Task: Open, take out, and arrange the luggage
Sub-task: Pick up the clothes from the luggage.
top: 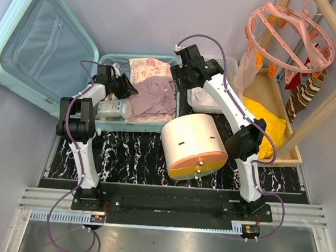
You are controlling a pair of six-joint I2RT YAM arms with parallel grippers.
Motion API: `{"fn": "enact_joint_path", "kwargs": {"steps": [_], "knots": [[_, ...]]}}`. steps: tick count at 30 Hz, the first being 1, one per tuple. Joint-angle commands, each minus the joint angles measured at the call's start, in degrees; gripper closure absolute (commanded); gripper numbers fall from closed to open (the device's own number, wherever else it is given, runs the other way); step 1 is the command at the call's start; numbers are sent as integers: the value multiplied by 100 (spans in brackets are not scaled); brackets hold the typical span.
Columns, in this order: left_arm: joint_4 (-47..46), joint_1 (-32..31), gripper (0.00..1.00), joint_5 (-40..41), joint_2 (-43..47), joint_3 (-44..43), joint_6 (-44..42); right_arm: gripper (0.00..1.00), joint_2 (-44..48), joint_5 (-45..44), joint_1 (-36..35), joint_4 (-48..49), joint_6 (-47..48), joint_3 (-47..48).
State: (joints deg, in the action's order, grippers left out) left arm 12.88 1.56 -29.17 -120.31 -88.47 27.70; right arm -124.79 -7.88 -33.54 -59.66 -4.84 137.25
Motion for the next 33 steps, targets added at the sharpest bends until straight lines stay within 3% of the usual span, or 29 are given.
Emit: {"fn": "enact_joint_path", "kwargs": {"steps": [1, 6, 12, 14, 15, 16, 18, 33], "knots": [[-409, 28, 52, -335, -159, -118, -11, 28, 43, 15, 23, 69, -26, 162], [-883, 28, 56, -528, -256, -48, 209, 28, 78, -3, 23, 42, -34, 109], [-1271, 28, 52, -730, -326, 31, 481, 28, 95, -38, 23, 7, -35, 91], [-1586, 28, 66, -853, -256, 119, 587, 28, 87, -47, 32, -2, -43, 65], [-1613, 28, 83, -880, -239, 119, 604, 28, 87, -64, 23, -2, -43, 48], [-1614, 28, 91, -871, -160, 119, 613, 28, 61, -65, 23, -2, -35, 47], [-1517, 46, 99, -793, -37, 128, 596, 28, 17, -56, 23, -2, -26, 74], [-1491, 599, 100, -756, 737, 479, 657, 26, -968, 647, 23, -107, -34, 882]]}}
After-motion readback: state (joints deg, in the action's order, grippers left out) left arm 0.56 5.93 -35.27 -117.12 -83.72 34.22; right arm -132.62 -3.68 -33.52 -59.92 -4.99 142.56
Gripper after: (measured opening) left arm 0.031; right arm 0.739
